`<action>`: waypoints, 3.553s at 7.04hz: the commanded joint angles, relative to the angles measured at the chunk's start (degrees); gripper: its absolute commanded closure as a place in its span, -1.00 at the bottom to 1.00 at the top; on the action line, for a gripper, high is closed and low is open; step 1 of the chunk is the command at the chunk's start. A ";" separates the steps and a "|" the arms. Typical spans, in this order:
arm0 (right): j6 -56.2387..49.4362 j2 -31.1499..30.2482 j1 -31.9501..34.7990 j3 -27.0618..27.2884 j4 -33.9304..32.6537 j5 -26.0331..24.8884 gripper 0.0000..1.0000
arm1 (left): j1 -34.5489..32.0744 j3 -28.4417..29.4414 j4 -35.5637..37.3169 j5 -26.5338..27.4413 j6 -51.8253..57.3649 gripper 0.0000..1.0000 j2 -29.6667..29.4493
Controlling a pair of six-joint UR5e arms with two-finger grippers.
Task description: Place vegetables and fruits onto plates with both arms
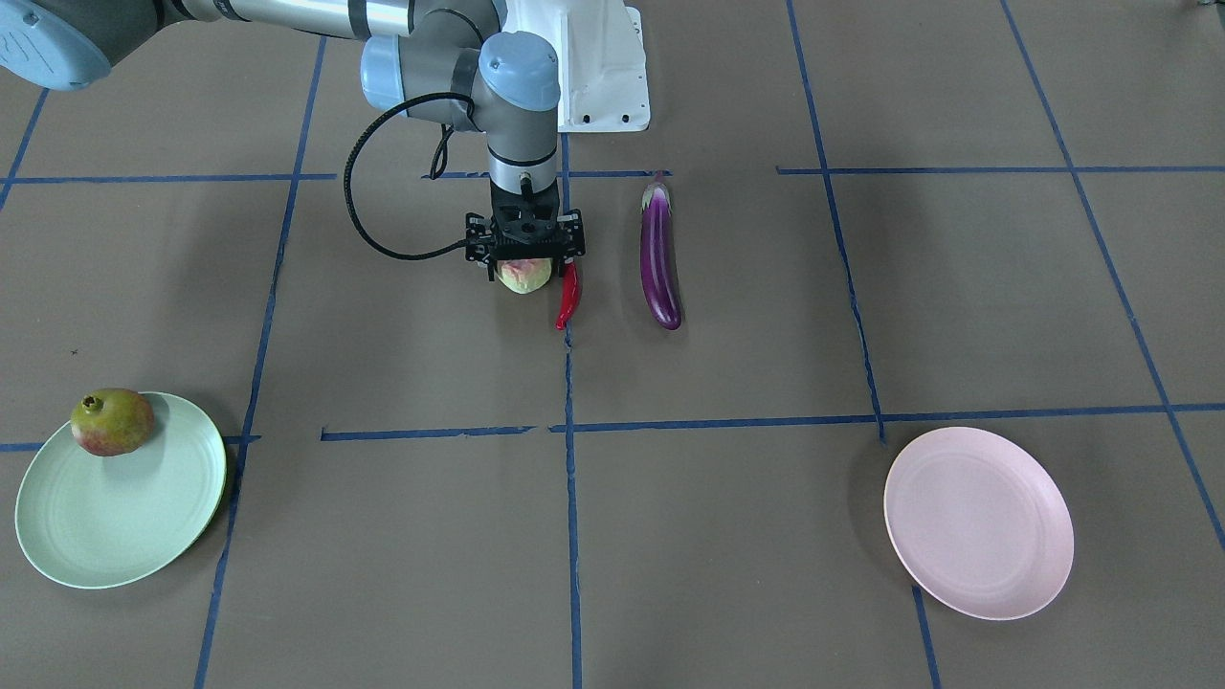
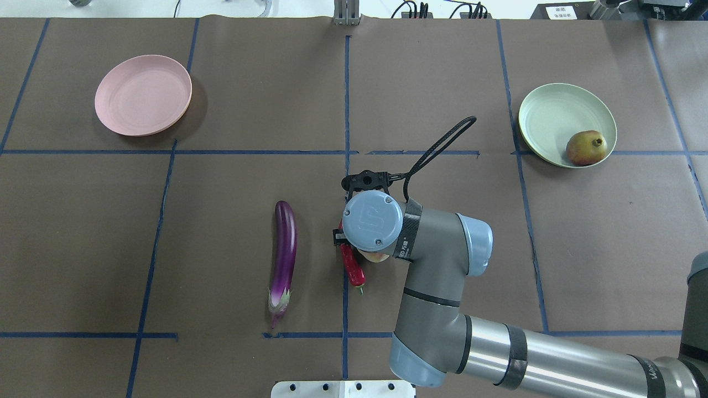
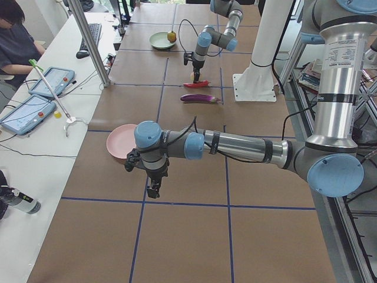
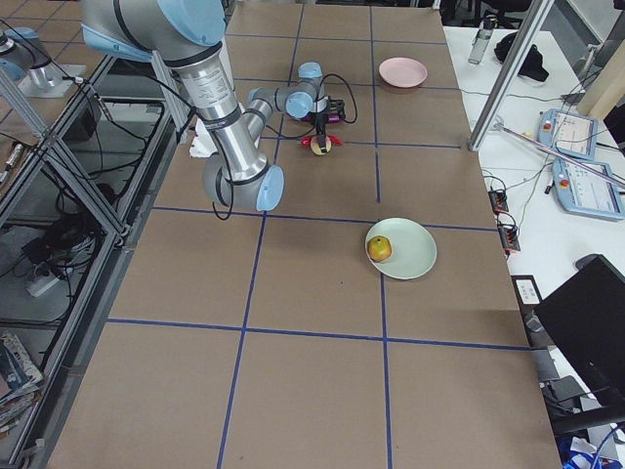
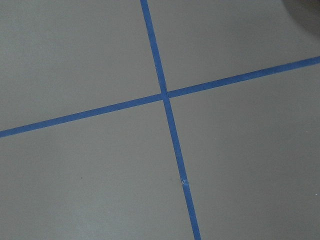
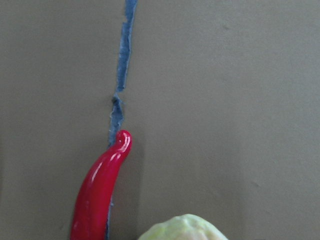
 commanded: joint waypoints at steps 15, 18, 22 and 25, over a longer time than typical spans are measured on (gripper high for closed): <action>-46.08 -7.09 38.75 -24.71 20.05 25.81 -0.99 | 0.00 -0.14 -0.09 -0.81 0.00 -1.00 -0.01; -46.60 -6.83 44.26 -15.61 7.48 28.96 -0.99 | 0.00 -0.23 -0.09 -0.73 0.00 -1.00 -0.10; -75.37 -17.31 59.90 -4.93 -9.14 36.07 -0.99 | 0.35 -2.07 -8.60 -0.64 -0.44 -1.00 -0.27; -77.19 -35.59 69.23 -4.92 -3.19 39.85 -1.00 | 0.70 -2.25 -12.39 -0.90 -0.53 -1.00 -1.06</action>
